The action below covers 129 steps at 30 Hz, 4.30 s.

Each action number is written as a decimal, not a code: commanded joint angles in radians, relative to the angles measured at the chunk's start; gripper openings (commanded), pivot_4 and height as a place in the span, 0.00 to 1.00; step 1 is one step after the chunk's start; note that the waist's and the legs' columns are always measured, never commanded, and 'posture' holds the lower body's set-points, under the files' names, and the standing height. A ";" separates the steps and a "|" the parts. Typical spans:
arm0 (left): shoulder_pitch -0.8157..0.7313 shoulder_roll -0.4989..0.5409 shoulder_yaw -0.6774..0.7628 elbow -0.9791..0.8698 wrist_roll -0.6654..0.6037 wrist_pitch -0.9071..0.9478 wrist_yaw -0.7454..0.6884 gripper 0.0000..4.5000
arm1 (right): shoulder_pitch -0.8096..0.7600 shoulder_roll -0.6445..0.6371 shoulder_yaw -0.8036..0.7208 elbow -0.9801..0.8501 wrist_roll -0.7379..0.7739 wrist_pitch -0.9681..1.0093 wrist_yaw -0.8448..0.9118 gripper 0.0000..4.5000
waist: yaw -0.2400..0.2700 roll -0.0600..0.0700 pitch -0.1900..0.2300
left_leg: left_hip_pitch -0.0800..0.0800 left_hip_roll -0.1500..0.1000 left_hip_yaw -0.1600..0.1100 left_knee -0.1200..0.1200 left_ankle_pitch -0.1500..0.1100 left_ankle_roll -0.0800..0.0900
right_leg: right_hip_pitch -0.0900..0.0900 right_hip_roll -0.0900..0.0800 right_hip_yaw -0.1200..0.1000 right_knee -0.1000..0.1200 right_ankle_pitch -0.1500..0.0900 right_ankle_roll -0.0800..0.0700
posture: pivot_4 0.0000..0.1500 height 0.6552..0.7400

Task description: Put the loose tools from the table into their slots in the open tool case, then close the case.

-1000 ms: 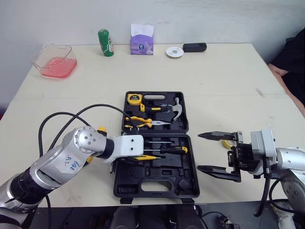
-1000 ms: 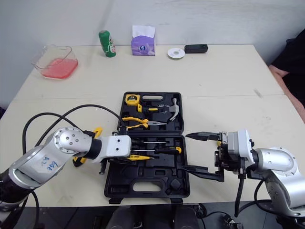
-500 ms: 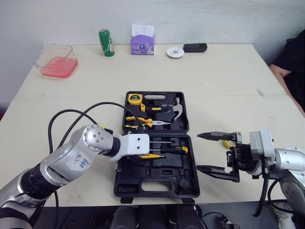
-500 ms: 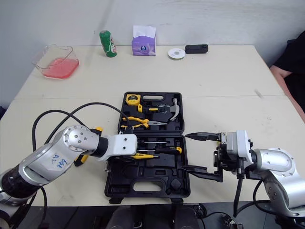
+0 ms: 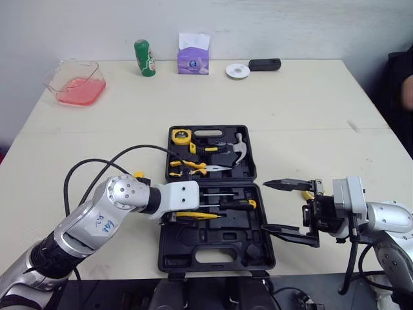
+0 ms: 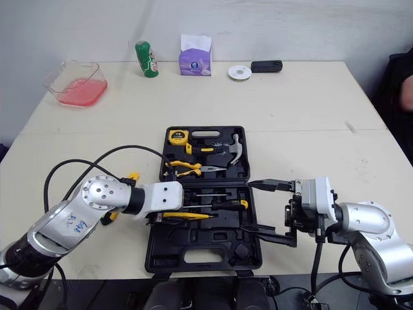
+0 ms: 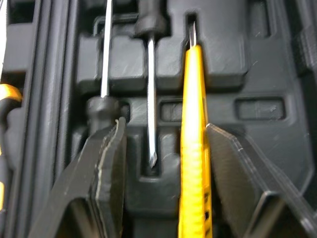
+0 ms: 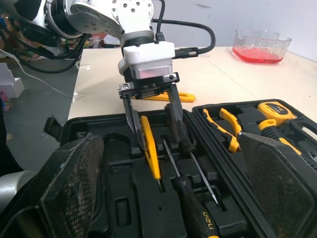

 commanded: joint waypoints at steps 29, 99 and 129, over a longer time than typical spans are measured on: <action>0.307 -0.127 0.341 0.191 -0.226 -0.586 -0.171 0.01 | -0.008 0.010 -0.007 0.002 -0.014 -0.017 -0.009 1.00 | 0.007 0.000 0.000 | 0.000 0.000 0.001 0.001 -0.002 0.002 | 0.000 -0.001 -0.001 0.000 0.001 0.001 | 1.00 1.00; 0.296 -0.151 0.528 0.244 -0.380 -0.534 -0.037 0.07 | 0.046 -0.139 -0.313 0.308 -0.091 -0.112 0.084 1.00 | 0.010 0.003 -0.003 | 0.001 -0.002 0.002 0.001 -0.005 0.006 | 0.002 -0.013 -0.004 -0.001 0.002 0.002 | 1.00 1.00; 0.927 -0.162 1.459 0.906 -0.297 -0.841 0.281 0.98 | 0.218 -0.251 -0.679 1.421 -0.298 -0.717 -0.267 1.00 | -0.046 0.001 -0.005 | 0.006 0.000 0.013 -0.003 -0.019 0.006 | -0.001 -0.016 0.004 -0.008 0.003 0.005 | 1.00 1.00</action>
